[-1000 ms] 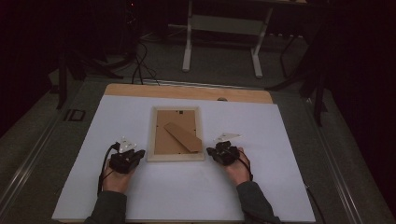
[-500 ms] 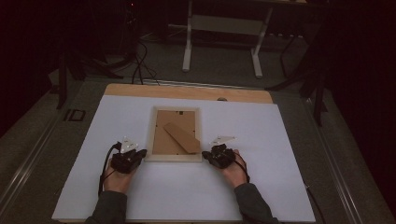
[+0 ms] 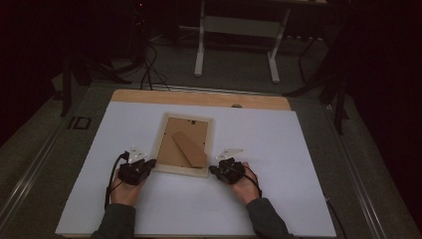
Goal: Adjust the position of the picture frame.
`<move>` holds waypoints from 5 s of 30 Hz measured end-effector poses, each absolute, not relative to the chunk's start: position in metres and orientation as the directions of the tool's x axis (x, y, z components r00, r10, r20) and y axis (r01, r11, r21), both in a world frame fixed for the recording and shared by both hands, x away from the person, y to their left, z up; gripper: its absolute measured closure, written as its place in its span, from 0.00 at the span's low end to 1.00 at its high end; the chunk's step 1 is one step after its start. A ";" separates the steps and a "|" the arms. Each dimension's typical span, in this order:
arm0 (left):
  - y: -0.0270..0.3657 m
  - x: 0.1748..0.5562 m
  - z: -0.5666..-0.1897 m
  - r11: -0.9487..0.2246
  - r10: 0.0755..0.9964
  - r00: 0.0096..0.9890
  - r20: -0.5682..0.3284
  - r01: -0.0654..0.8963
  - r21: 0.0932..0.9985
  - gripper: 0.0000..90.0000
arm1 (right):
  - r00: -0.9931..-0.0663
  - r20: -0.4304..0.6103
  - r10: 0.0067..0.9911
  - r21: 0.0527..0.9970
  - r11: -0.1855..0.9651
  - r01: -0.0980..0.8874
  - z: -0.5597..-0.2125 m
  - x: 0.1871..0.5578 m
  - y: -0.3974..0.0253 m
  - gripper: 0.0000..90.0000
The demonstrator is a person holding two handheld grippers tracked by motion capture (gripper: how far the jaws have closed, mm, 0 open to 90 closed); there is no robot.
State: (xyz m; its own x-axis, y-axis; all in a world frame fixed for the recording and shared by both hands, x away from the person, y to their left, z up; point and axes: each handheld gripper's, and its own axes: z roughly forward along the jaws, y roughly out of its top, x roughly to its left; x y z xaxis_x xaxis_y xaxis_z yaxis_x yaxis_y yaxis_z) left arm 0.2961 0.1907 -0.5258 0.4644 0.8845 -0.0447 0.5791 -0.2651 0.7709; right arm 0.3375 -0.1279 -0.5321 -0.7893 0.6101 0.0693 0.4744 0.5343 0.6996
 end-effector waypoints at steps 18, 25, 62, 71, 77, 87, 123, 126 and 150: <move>0.196 0.281 -0.524 -0.290 0.891 0.453 -0.017 0.598 0.747 1.00 | -0.833 0.058 0.550 0.700 0.573 0.427 -0.532 0.326 -0.108 1.00; 0.203 0.281 -0.525 -0.290 0.904 0.427 -0.005 0.622 0.727 1.00 | -0.846 0.061 0.530 0.701 0.581 0.414 -0.532 0.322 -0.099 1.00; 0.217 0.278 -0.529 -0.247 0.927 0.375 -0.026 0.658 0.712 1.00 | -0.703 0.036 0.710 0.768 0.430 0.474 -0.521 0.413 -0.083 1.00; 0.213 0.281 -0.532 -0.271 0.926 0.378 0.002 0.662 0.699 1.00 | -0.705 -0.014 0.709 0.743 0.479 0.467 -0.523 0.417 -0.069 1.00; 0.213 0.288 -0.534 -0.279 0.928 0.371 0.016 0.669 0.689 1.00 | -0.704 -0.028 0.709 0.724 0.500 0.475 -0.521 0.416 -0.070 1.00; 0.215 0.302 -0.537 -0.235 0.929 0.367 -0.035 0.663 0.711 1.00 | -0.725 -0.022 0.688 0.706 0.524 0.476 -0.518 0.411 -0.083 1.00; 0.155 0.339 -0.536 -0.277 0.898 0.437 -0.043 0.640 0.717 1.00 | -0.744 0.065 0.665 0.661 0.530 0.531 -0.513 0.378 -0.133 1.00; 0.154 0.337 -0.536 -0.277 0.894 0.445 -0.049 0.636 0.720 1.00 | -0.695 0.012 0.719 0.672 0.509 0.538 -0.513 0.387 -0.155 1.00; 0.149 0.338 -0.535 -0.317 0.886 0.464 -0.018 0.632 0.708 1.00 | -0.539 0.062 0.840 0.646 0.377 0.663 -0.523 0.426 -0.218 1.00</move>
State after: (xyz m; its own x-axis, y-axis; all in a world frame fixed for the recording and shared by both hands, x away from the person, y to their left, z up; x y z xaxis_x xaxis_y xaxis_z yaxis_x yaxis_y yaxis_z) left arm 0.3383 0.1491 -0.5349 0.4640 0.8857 -0.0179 0.6317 -0.3166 0.7076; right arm 0.4260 -0.2177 -0.5232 -0.5386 0.8403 0.0619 0.6631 0.3773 0.6464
